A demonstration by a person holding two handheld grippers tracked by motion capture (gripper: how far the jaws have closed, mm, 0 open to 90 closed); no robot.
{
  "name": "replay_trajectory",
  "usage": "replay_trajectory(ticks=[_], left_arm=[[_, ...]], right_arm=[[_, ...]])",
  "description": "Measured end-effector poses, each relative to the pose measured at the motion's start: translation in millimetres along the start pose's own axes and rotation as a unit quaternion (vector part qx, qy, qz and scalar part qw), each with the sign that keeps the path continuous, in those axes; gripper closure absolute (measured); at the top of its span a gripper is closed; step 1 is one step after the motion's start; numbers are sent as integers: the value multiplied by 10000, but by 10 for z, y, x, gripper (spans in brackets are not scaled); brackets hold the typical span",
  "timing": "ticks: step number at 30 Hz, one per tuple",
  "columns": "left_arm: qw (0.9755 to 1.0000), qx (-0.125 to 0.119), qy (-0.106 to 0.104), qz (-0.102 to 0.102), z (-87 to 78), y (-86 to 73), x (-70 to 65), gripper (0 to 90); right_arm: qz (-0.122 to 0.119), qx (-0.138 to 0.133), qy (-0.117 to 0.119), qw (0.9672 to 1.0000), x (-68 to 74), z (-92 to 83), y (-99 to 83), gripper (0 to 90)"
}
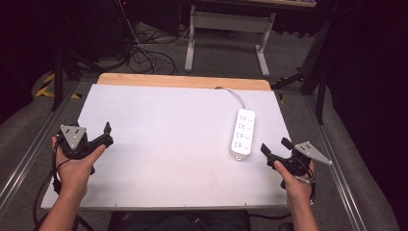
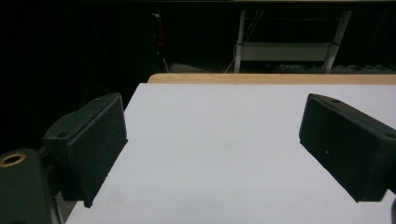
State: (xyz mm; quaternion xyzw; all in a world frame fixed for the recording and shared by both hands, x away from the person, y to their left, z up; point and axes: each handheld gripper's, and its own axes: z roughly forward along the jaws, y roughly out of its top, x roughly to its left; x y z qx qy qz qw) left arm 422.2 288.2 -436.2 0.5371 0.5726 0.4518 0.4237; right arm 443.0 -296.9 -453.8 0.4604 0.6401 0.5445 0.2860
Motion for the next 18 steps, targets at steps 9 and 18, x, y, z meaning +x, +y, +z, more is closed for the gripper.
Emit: replay_trajectory(ticks=[9, 18], left_arm=[[10000, 2, -9, -35, -3, -3, 0, 82], [10000, 17, -23, -52, -5, -4, 6, 85]], right_arm=[[-23, 7, -7, 10000, -5, 5, 3, 91], [-250, -94, 137, 9996, -3, -34, 16, 438]])
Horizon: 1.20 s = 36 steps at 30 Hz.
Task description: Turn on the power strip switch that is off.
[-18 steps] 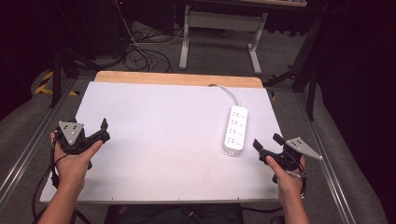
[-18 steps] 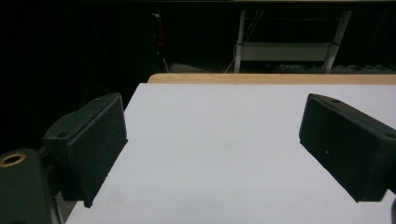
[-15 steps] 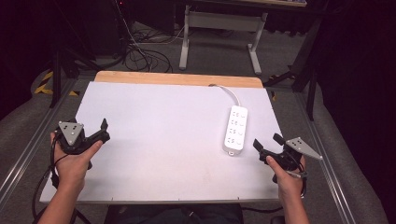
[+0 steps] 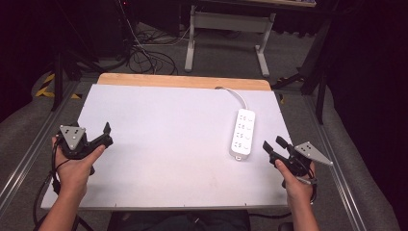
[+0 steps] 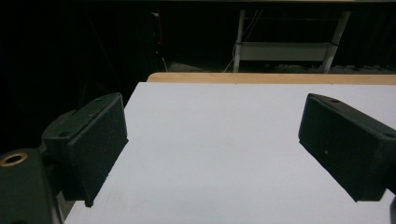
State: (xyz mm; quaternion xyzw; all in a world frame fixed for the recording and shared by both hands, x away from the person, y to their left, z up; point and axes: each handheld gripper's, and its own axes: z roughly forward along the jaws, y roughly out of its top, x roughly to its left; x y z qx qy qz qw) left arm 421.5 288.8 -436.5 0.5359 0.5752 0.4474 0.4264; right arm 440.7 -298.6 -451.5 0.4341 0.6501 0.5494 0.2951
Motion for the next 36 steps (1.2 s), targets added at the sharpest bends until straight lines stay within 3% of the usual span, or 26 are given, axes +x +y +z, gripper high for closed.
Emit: replay_trajectory(ticks=[13, 18, 19, 29, 36], left_arm=[[10000, -3, -4, -6, 1, -3, -1, 86], [10000, 15, -14, 17, 3, -2, 4, 86], [10000, 15, -16, 16, 6, -2, 4, 87], [10000, 5, -22, -4, 8, -6, -5, 88], [9999, 44, -47, 97, 7, -9, -21, 88]], right_arm=[[-90, 19, 87, 9999, -2, -16, -4, 720], [-146, 154, 160, 9996, 5, -3, -10, 819], [-239, 204, 167, 9994, 8, -4, -8, 879], [-111, 513, 96, 9986, -5, -11, 73, 900], [251, 734, 286, 9966, -27, 106, 232, 900]])
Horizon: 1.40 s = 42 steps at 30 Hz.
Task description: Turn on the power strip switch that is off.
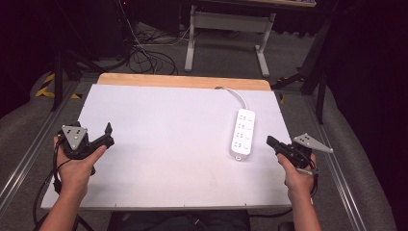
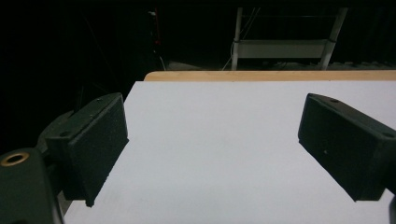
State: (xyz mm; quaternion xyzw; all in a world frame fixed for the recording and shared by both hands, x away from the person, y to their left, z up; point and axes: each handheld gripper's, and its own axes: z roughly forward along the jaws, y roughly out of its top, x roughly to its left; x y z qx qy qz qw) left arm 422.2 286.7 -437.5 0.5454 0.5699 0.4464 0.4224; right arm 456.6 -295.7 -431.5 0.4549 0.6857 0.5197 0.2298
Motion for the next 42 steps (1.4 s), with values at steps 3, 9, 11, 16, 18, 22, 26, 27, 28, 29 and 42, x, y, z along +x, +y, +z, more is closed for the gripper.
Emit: replay_trajectory(ticks=[3, 9, 11, 16, 18, 22, 26, 27, 28, 29, 42], left_arm=[[10000, 6, 31, -38, -1, -6, 3, 88], [10000, 1, 72, 1, 0, -11, 3, 89], [10000, 4, 76, 2, -1, -13, 4, 89], [10000, 7, 93, -1, -11, -16, 6, 90], [10000, 6, 86, 16, -13, -16, 3, 90], [10000, 22, 72, 53, -7, -16, -3, 90], [9999, 15, 40, 112, -7, -14, -9, 92], [9999, 20, 37, 122, -8, -15, -9, 92], [9999, 20, 37, 122, -8, -15, -9, 92], [9999, 17, 43, 120, -8, -15, -9, 91], [9999, 13, 74, 73, -3, -13, -4, 83]], right_arm=[[-7, 109, 9, 9999, 16, 45, 63, 900], [70, 354, -9, 9993, 12, 240, 211, 900], [58, 387, -6, 9992, 7, 266, 234, 900], [87, 413, -23, 9991, -11, 295, 280, 900], [97, 410, -18, 9991, -26, 305, 293, 900], [196, 461, 1, 9987, -35, 361, 307, 900], [118, 638, 1, 9979, -5, 461, 311, 900], [95, 675, 4, 9977, 8, 486, 312, 900], [87, 717, 8, 9974, 21, 510, 314, 900], [61, 763, 5, 9971, 32, 533, 315, 900], [-71, 1285, -154, 9916, 48, 741, 266, 900]])
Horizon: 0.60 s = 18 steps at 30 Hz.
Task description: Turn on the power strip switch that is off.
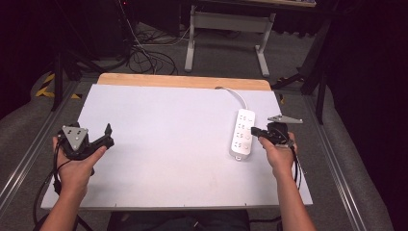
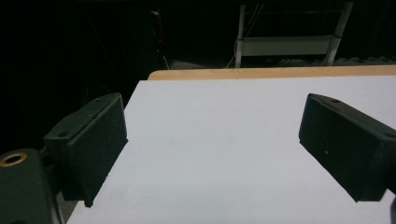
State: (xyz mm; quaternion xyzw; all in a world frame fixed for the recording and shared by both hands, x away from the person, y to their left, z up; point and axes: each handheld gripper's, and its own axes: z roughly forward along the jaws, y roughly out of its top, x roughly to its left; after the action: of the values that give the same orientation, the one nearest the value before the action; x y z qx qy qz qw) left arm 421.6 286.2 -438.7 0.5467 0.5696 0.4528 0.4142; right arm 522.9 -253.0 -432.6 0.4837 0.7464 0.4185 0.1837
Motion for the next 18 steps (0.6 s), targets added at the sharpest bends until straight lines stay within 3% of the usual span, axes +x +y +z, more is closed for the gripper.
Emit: replay_trajectory(ticks=[8, 18], left_arm=[[9999, -30, -95, 68, 2, 5, -14, 70], [9999, -56, -142, 65, -7, 5, -12, 66]], right_arm=[[-107, 341, -92, 9993, 4, 144, -22, 900], [-185, 576, -197, 9980, 9, 258, -44, 900]])
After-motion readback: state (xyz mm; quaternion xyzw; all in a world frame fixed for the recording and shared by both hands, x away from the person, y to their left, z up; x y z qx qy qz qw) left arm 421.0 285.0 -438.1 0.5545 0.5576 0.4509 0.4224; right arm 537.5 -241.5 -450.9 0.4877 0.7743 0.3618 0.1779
